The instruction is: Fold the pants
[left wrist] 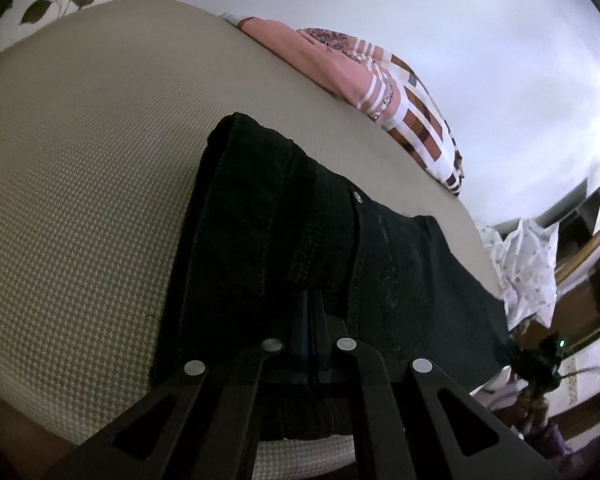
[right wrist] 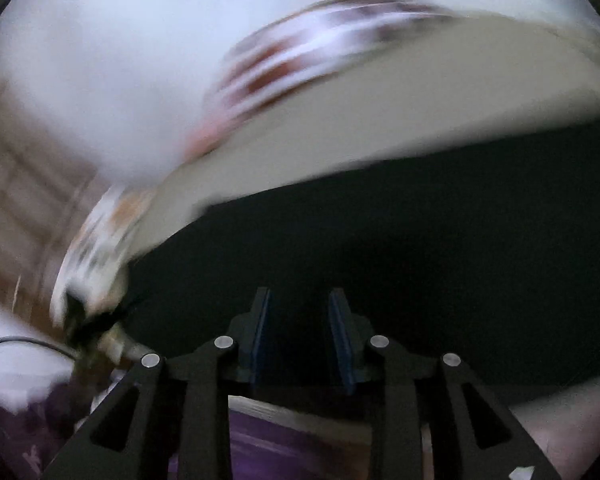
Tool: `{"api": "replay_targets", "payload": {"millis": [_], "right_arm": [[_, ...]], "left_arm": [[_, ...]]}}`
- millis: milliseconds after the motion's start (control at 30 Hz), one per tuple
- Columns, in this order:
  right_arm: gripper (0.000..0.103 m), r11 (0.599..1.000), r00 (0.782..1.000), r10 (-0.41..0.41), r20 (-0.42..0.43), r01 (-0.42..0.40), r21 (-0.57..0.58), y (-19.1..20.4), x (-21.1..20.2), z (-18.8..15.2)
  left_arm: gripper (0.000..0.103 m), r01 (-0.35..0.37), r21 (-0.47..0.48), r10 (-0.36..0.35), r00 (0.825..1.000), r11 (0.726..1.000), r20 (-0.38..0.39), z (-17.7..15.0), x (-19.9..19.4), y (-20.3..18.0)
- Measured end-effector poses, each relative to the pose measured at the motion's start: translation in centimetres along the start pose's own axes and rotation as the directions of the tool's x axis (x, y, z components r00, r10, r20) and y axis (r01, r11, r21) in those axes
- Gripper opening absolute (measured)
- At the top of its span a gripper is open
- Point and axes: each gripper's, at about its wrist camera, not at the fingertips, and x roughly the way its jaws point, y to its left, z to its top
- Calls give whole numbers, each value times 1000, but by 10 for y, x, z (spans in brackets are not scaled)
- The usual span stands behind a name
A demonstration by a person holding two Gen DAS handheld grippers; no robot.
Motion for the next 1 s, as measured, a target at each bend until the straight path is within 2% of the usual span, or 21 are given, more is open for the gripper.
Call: {"api": "replay_targets", "payload": {"millis": [67,100,133,167,200,233,300,467,533,700,800,900,1000], "right_arm": [[16,986,993,-53,106,36,163,-70,-45,3],[8,977,985,-83,148,51,209,-87,-61,4],[9,955,964,-171,205,111,274,-111,-88,4],[19,939,944,-226,240,145,313,-123,-104,3],[20,920,924,-241,296,122,372,-142,-127,1],[20,917,921,-194,338,48,395,-152,-139,-1],[20,919,919,-125,374,-35,392,-163,-151,-3],[26,915,942,-1,336,-135,381,-166,-132,-9],[27,910,942,37,333,-170,379,-166,-118,-11],[29,898,940,73,332,-207,388,-156,-95,-12],[29,909,942,79,326,-202,363,-145,-89,-8],[29,925,957,45,285,-148,350,-138,-80,-4],[29,924,946,15,323,-136,357,-138,-89,-6]], "left_arm": [[4,-13,15,13,1000,1000,-6,1,0,-2],[4,-18,13,18,1000,1000,-8,1,0,-2],[4,-20,8,20,1000,1000,-9,2,0,-1],[4,-20,3,20,1000,1000,-11,2,0,-1],[4,-20,-3,20,1000,1000,-10,3,0,0],[4,-21,-8,21,1000,1000,-8,3,0,0],[4,-26,-14,26,1000,1000,-3,2,-1,0],[4,-30,-25,30,999,999,10,1,-3,1],[4,-40,-9,40,999,999,15,0,-3,-1],[4,-45,-8,45,999,999,14,0,-4,-1],[4,-44,-7,44,999,999,17,0,-4,-1],[4,-45,-6,45,999,999,22,-1,-5,-1],[4,-40,-16,41,999,999,21,-2,-5,-1]]}}
